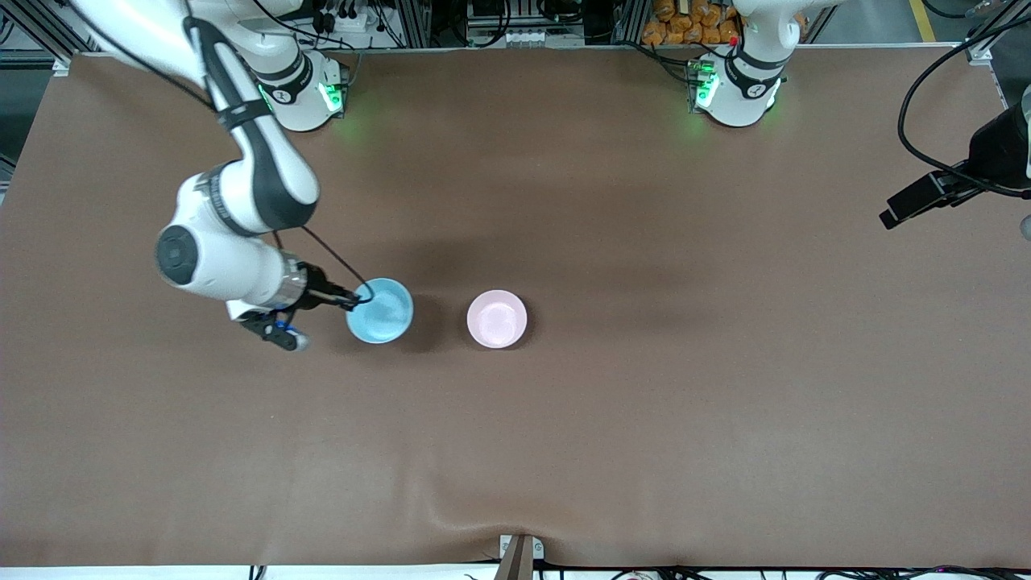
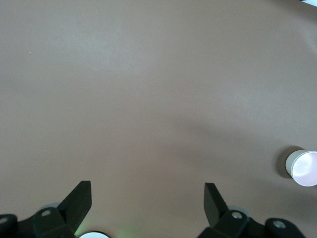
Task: Stack pink and blue bowls on white bowl
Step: 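Carry the blue bowl with the right gripper over the pink bowl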
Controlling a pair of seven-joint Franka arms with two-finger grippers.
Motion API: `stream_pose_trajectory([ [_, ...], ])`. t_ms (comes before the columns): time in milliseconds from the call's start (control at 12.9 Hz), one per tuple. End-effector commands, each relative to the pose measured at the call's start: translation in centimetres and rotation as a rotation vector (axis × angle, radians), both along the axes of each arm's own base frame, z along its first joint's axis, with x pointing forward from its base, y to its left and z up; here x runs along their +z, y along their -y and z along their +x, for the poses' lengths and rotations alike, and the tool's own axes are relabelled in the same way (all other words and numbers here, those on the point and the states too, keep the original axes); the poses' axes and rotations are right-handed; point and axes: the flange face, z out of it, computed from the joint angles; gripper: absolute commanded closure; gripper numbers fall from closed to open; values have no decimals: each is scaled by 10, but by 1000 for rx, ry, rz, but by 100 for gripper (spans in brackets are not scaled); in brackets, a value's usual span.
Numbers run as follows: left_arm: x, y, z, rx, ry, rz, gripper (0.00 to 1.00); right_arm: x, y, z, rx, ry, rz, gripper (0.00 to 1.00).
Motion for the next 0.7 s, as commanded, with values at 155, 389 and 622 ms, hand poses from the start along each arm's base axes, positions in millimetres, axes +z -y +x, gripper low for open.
stream_pose_trajectory([
  [155, 7, -2, -7, -17, 9, -1, 0, -14, -102, -9, -168, -12, 1, 100],
  [389, 7, 4, -6, -46, 12, 6, 0, -25, -145, -10, -215, -16, 0, 100],
  [622, 7, -1, -19, -81, -9, 12, 0, -41, -169, -15, -210, -7, -3, 100],
])
